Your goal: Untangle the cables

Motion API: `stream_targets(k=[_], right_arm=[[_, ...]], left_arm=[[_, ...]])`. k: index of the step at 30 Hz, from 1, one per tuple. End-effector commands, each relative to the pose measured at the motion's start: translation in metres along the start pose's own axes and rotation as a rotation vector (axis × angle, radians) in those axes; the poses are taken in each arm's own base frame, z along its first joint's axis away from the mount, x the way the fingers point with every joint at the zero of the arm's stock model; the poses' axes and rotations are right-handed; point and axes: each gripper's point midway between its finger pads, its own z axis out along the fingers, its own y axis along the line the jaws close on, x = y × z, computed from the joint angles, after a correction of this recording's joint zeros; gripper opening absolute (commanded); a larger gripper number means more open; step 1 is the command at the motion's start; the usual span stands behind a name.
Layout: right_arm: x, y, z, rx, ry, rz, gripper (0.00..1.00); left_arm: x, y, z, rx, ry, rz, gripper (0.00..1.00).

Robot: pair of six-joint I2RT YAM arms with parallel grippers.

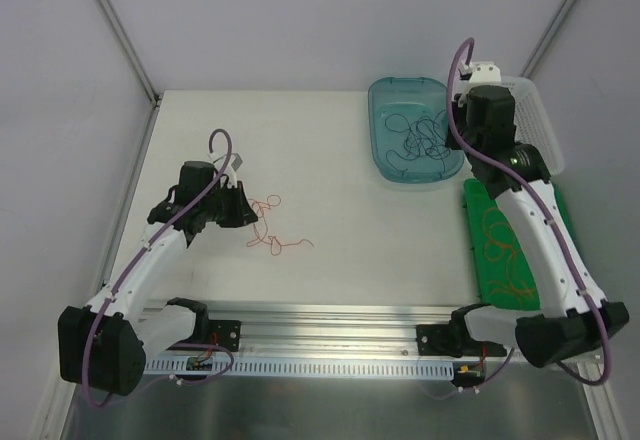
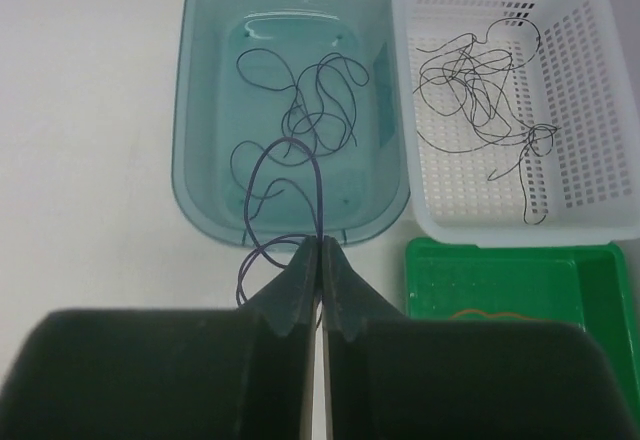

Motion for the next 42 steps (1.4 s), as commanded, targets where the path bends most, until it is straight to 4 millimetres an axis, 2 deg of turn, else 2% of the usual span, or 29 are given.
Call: stream_targets(k=[1, 2, 3, 4, 5, 7, 8, 9, 10, 11, 12, 13, 14, 15, 17, 18, 20, 21, 23, 24, 26, 27, 28, 33, 36, 40, 42], right_arm=[[-0.045, -0.001, 0.043, -0.029, -0.114, 0.081, 0.01], [-0.047, -0.002, 0.054, -0.027, -0.108, 0.093, 0.01], [-0.044, -0.004, 0.068, -0.020, -0.086, 0.109, 0.06], [-0.030, 0.001, 0.092, -0.019, -0.027, 0.105, 0.14], [-0.030, 0.004, 0.100, -0.027, -0.008, 0.103, 0.29], [-0.014, 0.017, 0.114, -0.064, 0.053, 0.117, 0.38], [-0.004, 0.030, 0.114, -0.128, 0.078, 0.125, 0.48], [0.005, 0.044, 0.112, -0.168, 0.092, 0.127, 0.52], [-0.001, 0.052, 0.101, -0.207, 0.058, 0.145, 0.60], [0.003, 0.074, 0.091, -0.308, 0.065, 0.148, 0.62], [0.028, 0.094, 0.084, -0.377, 0.115, 0.141, 0.63], [0.028, 0.109, 0.077, -0.442, 0.104, 0.168, 0.64], [0.033, 0.131, 0.057, -0.560, 0.111, 0.178, 0.65], [0.056, 0.157, 0.046, -0.642, 0.161, 0.166, 0.66], [0.072, 0.192, 0.023, -0.781, 0.188, 0.152, 0.66], [0.097, 0.218, 0.007, -0.845, 0.254, 0.142, 0.66], [0.104, 0.250, -0.010, -0.945, 0.267, 0.192, 0.66], [0.118, 0.272, -0.022, -0.995, 0.293, 0.186, 0.66], [0.129, 0.294, -0.028, -1.025, 0.268, 0.198, 0.66], [0.140, 0.313, -0.040, -1.056, 0.282, 0.184, 0.66], [0.145, 0.332, -0.045, -1.066, 0.240, 0.180, 0.66], [0.151, 0.345, -0.058, -1.095, 0.234, 0.164, 0.66], [0.156, 0.356, -0.057, -1.104, 0.228, 0.166, 0.66], [0.177, 0.388, -0.067, -1.111, 0.245, 0.147, 0.63], [0.193, 0.397, -0.069, -1.107, 0.277, 0.127, 0.59], [0.216, 0.396, -0.071, -1.075, 0.306, 0.109, 0.55], [0.219, 0.393, -0.072, -1.055, 0.296, 0.116, 0.54]], left_arm=[[-0.003, -0.018, -0.004, 0.109, -0.026, 0.075, 0.00], [-0.004, -0.019, -0.005, 0.117, -0.030, 0.079, 0.00], [-0.003, -0.022, -0.005, 0.134, -0.028, 0.081, 0.00], [-0.002, -0.023, -0.005, 0.145, -0.024, 0.079, 0.00], [-0.001, -0.025, -0.005, 0.154, -0.022, 0.079, 0.00], [0.000, -0.029, -0.005, 0.182, -0.017, 0.079, 0.00], [0.001, -0.030, -0.004, 0.188, -0.011, 0.078, 0.00], [0.002, -0.031, -0.004, 0.195, -0.008, 0.077, 0.00], [0.001, -0.032, -0.004, 0.201, -0.011, 0.079, 0.00], [0.000, -0.033, -0.005, 0.204, -0.010, 0.079, 0.00], [0.002, -0.033, -0.004, 0.207, -0.005, 0.077, 0.00], [0.001, -0.033, -0.004, 0.210, -0.005, 0.077, 0.00], [0.001, -0.034, -0.004, 0.212, -0.006, 0.077, 0.00], [0.001, -0.034, -0.004, 0.214, -0.005, 0.076, 0.00], [0.001, -0.034, -0.004, 0.215, -0.006, 0.075, 0.00], [0.000, -0.034, -0.004, 0.214, -0.007, 0.074, 0.00], [0.000, -0.034, -0.003, 0.213, -0.008, 0.071, 0.00], [0.001, -0.034, -0.003, 0.212, -0.006, 0.069, 0.00], [0.001, -0.032, -0.002, 0.205, -0.007, 0.065, 0.00], [0.001, -0.032, -0.003, 0.201, -0.011, 0.066, 0.00], [0.001, -0.031, -0.003, 0.195, -0.012, 0.065, 0.00], [0.001, -0.030, -0.002, 0.190, -0.012, 0.064, 0.00], [0.001, -0.030, -0.002, 0.190, -0.012, 0.064, 0.00], [0.002, -0.028, -0.002, 0.183, -0.013, 0.060, 0.00], [0.002, -0.027, -0.001, 0.178, -0.012, 0.056, 0.00], [0.001, -0.025, -0.001, 0.160, -0.016, 0.050, 0.00], [0.002, -0.023, 0.000, 0.150, -0.016, 0.047, 0.00]])
